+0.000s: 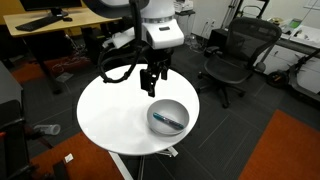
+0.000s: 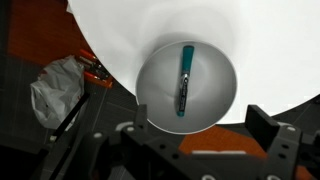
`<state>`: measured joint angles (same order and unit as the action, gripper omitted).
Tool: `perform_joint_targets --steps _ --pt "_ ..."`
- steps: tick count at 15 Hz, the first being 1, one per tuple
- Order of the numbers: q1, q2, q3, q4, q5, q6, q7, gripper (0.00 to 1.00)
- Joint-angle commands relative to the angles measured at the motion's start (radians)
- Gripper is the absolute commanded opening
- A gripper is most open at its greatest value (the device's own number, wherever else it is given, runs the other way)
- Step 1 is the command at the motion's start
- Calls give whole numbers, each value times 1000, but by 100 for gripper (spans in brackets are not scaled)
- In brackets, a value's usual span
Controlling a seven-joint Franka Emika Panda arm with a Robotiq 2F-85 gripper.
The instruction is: Take the marker out of the bowl, place the marker back in the bowl then take the marker out of the bowl
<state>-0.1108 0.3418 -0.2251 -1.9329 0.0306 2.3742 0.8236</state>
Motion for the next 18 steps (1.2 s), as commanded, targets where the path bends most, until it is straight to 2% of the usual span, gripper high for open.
perform_joint_targets --steps 1,4,5,11,18 --pt "-20 -132 14 -108 23 -21 -139 100" --pt "-22 -178 16 -146 19 -8 -248 100" --pt "-11 -115 2 -87 0 -9 -178 100" --pt "-13 -147 7 -119 0 -9 -216 100" --pt "-2 -39 -4 -40 -17 6 -117 100"
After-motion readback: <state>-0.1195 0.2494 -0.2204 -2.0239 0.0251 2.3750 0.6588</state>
